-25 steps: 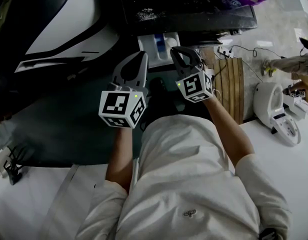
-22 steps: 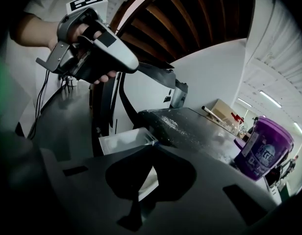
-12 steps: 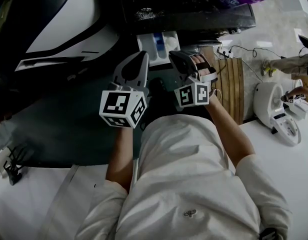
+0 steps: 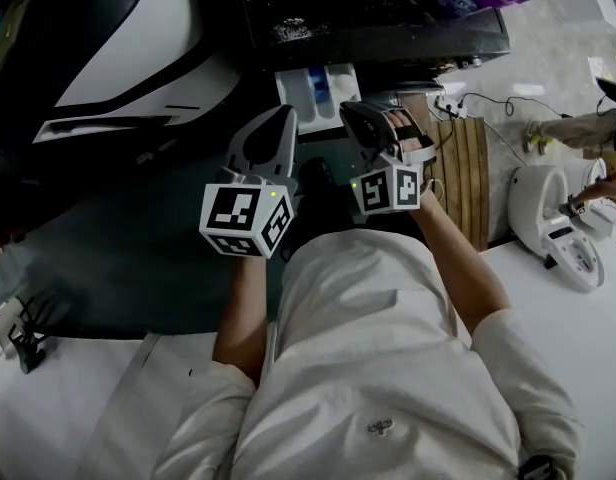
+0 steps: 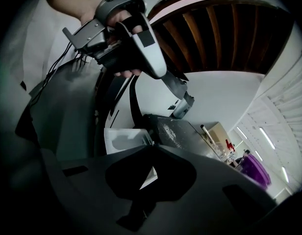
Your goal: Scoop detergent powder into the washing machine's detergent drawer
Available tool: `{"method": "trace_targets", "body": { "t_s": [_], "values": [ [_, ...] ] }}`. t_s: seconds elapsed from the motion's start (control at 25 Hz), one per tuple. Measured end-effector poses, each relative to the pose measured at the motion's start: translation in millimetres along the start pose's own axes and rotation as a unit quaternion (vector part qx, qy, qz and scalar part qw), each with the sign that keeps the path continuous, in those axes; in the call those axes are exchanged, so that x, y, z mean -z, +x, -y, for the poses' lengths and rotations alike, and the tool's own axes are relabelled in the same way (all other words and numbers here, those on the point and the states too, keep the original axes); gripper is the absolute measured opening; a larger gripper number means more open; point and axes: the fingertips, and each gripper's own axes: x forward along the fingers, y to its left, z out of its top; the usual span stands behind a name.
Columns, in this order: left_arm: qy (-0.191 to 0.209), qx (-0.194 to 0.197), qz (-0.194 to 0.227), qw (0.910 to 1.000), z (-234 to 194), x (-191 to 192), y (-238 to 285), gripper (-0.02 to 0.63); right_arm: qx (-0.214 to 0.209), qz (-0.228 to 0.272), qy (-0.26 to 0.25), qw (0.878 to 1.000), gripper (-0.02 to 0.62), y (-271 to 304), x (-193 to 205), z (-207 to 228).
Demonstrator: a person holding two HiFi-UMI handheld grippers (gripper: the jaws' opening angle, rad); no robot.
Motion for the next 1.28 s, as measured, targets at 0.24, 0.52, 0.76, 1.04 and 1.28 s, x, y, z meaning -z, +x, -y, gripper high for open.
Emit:
{"method": "trace_targets", "body": {
  "t_s": [0.24,0.52,0.76,1.04,1.28],
  "values": [
    [0.000,0.002,0.004,1.0000,-1.1,-2.5,-1.8,0.018,0.001,0.014,0.114,0.993,0.008,-5.3,-2.4,13.6],
    [-0.001,-0.001,0.011,0.9999,-6.2,-3.8,-6.4,0.018,0.002,0.035,0.357,0.933,0.008,-13.3,8.4,37.0],
    [0.000,-0.003,0.015,0.9999,-8.1,-5.7,-11.7,0.018,0.012,0.055,0.460,0.886,0.008,-20.2,18.3,46.9],
    [0.004,-0.001,0.015,0.9999,-3.8,-5.7,-13.5,0.018,0.013,0.083,0.529,0.844,0.008,-32.4,11.9,59.7],
    [0.008,-0.002,0.021,0.9998,3.1,-10.9,-9.6,0.018,0.003,0.114,0.601,0.791,0.008,-46.1,10.4,74.2]
  ]
}}
